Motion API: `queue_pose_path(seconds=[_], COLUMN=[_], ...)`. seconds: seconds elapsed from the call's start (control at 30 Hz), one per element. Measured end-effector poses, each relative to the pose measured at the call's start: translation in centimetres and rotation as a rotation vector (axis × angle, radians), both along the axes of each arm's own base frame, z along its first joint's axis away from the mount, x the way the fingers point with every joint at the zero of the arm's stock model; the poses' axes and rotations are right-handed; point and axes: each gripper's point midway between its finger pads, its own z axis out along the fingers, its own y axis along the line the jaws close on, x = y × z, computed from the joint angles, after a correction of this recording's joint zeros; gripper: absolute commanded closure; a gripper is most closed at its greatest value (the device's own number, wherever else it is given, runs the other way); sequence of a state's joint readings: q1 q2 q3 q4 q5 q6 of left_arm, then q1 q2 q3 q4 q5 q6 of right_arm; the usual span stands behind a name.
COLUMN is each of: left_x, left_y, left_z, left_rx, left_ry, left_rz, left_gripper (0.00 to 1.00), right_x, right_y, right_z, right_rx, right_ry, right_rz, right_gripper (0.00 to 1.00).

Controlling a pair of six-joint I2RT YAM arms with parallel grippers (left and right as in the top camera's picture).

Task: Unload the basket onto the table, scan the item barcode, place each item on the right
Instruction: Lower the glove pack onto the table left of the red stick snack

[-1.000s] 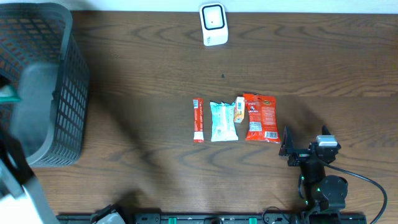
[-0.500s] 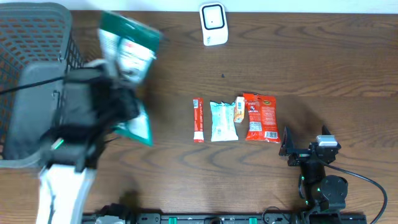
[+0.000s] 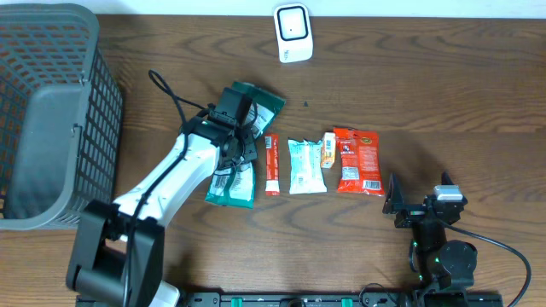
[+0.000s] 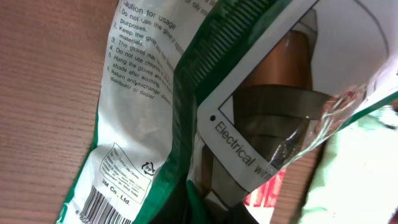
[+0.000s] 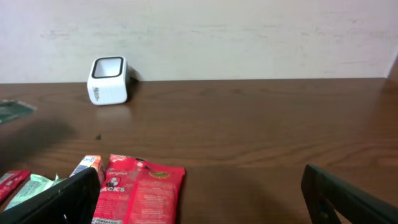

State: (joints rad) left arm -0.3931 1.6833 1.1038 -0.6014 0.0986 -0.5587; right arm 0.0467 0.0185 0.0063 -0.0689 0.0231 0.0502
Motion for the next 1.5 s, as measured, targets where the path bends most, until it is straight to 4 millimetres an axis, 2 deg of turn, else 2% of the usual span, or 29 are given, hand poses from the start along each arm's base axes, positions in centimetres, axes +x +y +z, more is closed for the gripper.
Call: queue_pose_path(seconds=[0.03, 0.07, 0.13, 0.27, 0.3, 0.33, 0.4, 0.47, 0.63, 0.83, 0.93, 1.0, 1.03, 1.13, 1.2, 1.5], left_x=[0.0, 0.0, 0.2, 0.1, 0.2, 0.3, 0.8, 1.3, 1.6, 2.9, 3.1, 3.0, 2.8, 2.1, 1.8, 1.3], left_y=[0.0, 0.0, -0.1, -0.4, -0.6, -0.8, -1.2, -1.1, 2.5, 7.2, 9.9, 10.5, 10.9, 11.1, 11.0, 8.1], left_z=[-0.2, -0.2, -0.1, 0.0, 0.1, 0.3, 1.0, 1.8, 1.8, 1.7, 0.4, -0.7, -1.9, -4.8, -5.9, -6.0], left_rx=[0.0, 0.0, -0.006, -0.023, -0.03, -0.038, -0.048, -0.023, 0.156, 0.239, 0.268, 0.278, 0.29, 0.313, 0.316, 0.161], left_ry=[0.006, 0.004, -0.003, 0.001, -0.001, -0.005, -0.029, -0.06, -0.077, -0.081, -0.039, -0.006, 0.029, 0.11, 0.14, 0.169], left_rz=[0.006, 0.004, 0.011, -0.015, -0.032, -0.045, -0.081, -0.121, -0.108, -0.012, 0.045, 0.053, 0.049, 0.03, 0.02, -0.026], left_gripper=[0.49, 0.35, 0.24, 0.23, 0.23, 0.32, 0.72, 0.91, 0.93, 0.92, 0.91, 0.9, 0.9, 0.9, 0.9, 0.89], right_x=[0.0, 0.0, 0.0, 0.0, 0.0, 0.0, 0.0, 0.0, 0.0, 0.0, 0.0, 0.0, 0.0, 0.0, 0.0, 0.0], right_y=[0.0, 0.0, 0.0, 0.0, 0.0, 0.0, 0.0, 0.0, 0.0, 0.0, 0.0, 0.0, 0.0, 0.0, 0.0, 0.0], right_z=[0.0, 0.0, 0.0, 0.0, 0.0, 0.0, 0.0, 0.0, 0.0, 0.0, 0.0, 0.0, 0.0, 0.0, 0.0, 0.0], right_rx=[0.0, 0.0, 0.0, 0.0, 0.0, 0.0, 0.0, 0.0, 0.0, 0.0, 0.0, 0.0, 0.0, 0.0, 0.0, 0.0], right_ry=[0.0, 0.0, 0.0, 0.0, 0.0, 0.0, 0.0, 0.0, 0.0, 0.0, 0.0, 0.0, 0.0, 0.0, 0.0, 0.0], right_rz=[0.0, 0.0, 0.0, 0.0, 0.0, 0.0, 0.0, 0.0, 0.0, 0.0, 0.0, 0.0, 0.0, 0.0, 0.0, 0.0], right_gripper=[0.01, 0.01, 0.01, 0.01, 0.01, 0.01, 0.01, 0.01, 0.01, 0.01, 0.01, 0.01, 0.01, 0.01, 0.01, 0.01])
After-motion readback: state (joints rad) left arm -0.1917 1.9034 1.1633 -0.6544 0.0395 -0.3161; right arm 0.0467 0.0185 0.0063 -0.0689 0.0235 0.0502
